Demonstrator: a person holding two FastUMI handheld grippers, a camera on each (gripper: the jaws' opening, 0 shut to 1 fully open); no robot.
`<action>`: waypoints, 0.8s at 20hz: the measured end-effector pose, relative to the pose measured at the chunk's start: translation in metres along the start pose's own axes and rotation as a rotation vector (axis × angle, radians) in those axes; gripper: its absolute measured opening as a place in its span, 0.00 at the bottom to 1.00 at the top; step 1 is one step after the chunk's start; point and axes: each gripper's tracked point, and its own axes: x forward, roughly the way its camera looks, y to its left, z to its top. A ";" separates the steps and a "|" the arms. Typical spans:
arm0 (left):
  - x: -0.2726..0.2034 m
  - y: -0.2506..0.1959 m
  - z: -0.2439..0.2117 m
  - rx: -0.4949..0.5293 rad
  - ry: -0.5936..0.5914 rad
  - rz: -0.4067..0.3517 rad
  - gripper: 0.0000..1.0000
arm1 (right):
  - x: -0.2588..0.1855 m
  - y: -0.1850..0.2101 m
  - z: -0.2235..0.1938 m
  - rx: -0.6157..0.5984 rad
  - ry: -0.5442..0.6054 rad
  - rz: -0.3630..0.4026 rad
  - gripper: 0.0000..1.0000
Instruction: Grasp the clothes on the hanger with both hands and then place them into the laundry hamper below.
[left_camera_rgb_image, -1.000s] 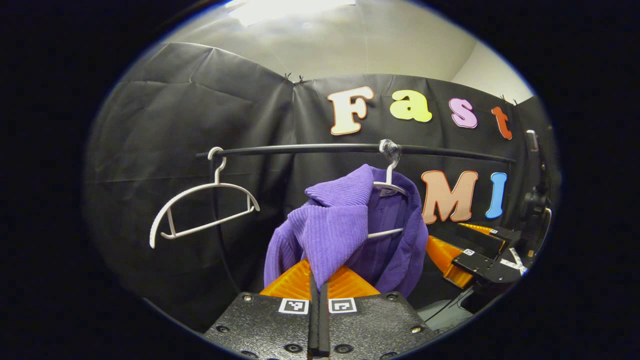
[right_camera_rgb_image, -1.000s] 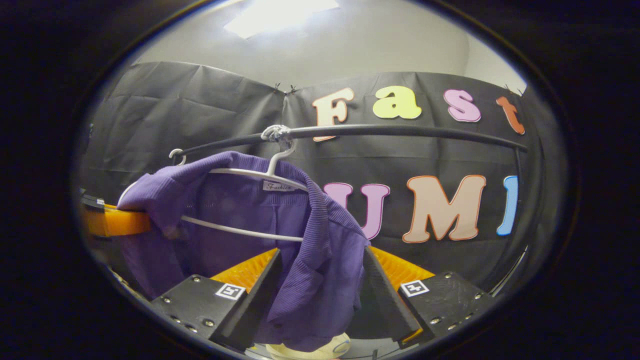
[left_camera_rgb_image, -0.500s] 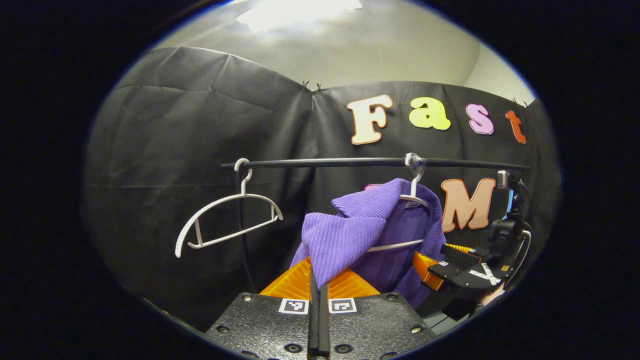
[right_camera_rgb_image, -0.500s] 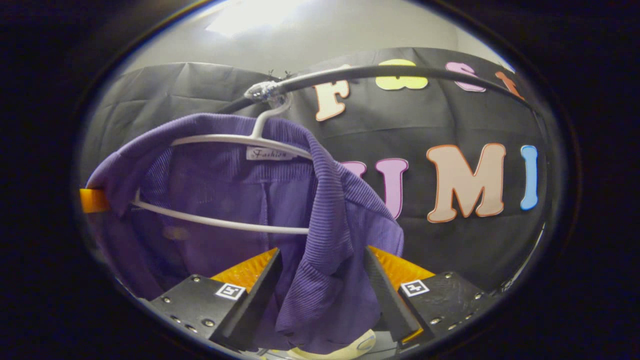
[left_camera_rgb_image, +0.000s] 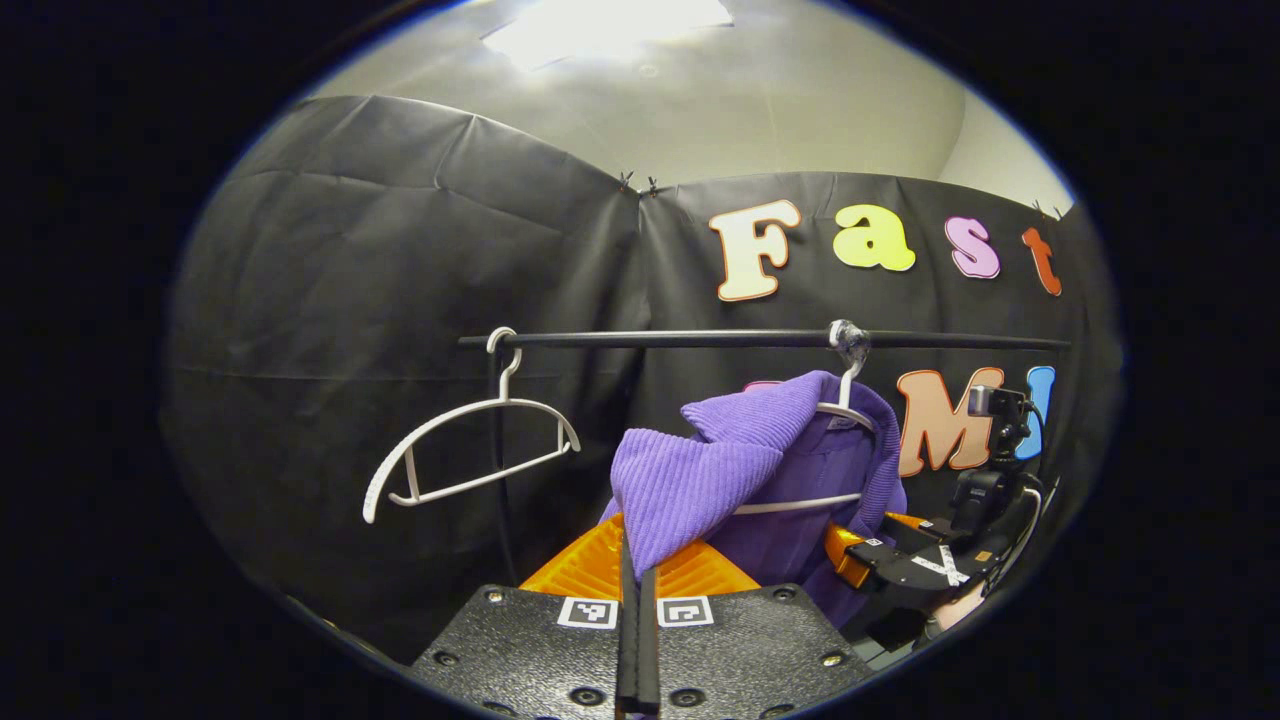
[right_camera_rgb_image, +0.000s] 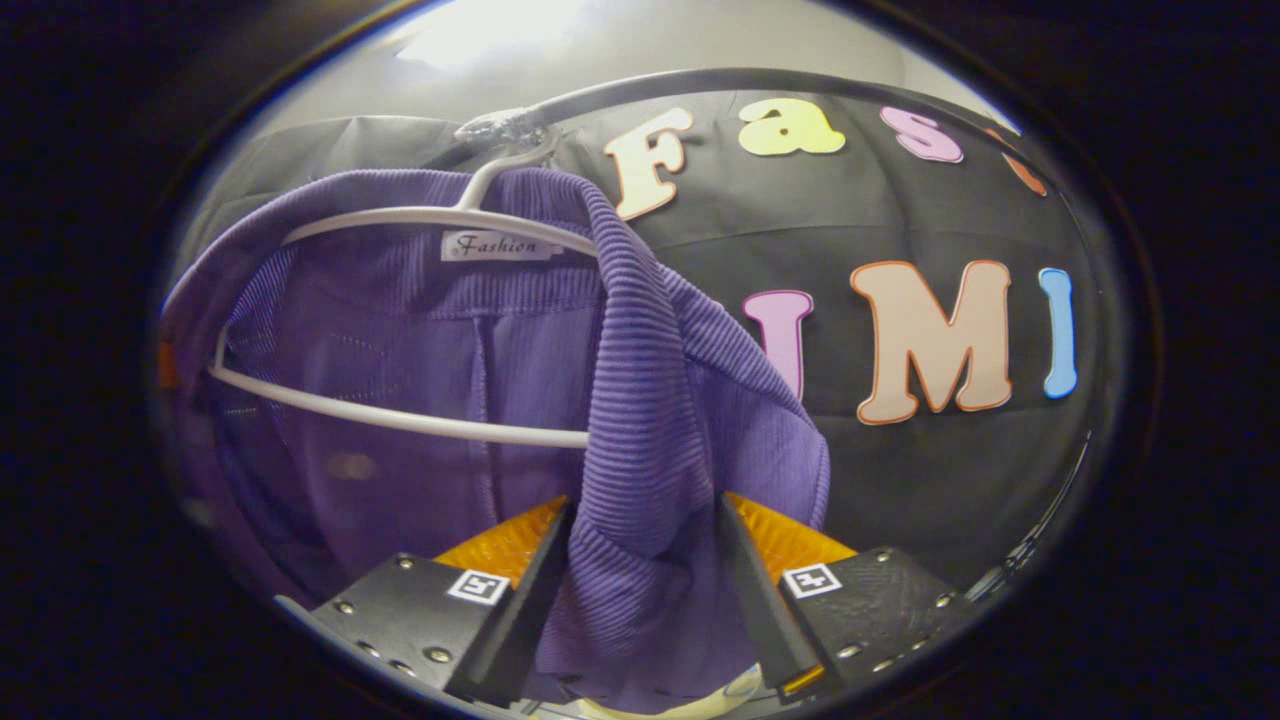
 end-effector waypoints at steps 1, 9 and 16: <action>0.000 0.000 0.001 0.002 -0.002 0.001 0.00 | 0.005 -0.002 -0.003 -0.006 0.004 -0.008 0.82; 0.001 0.001 0.008 0.002 -0.012 -0.029 0.00 | -0.003 -0.031 0.002 0.000 0.025 -0.096 0.07; -0.003 0.007 0.038 -0.017 -0.044 -0.054 0.00 | -0.014 -0.068 0.049 -0.057 -0.083 -0.182 0.12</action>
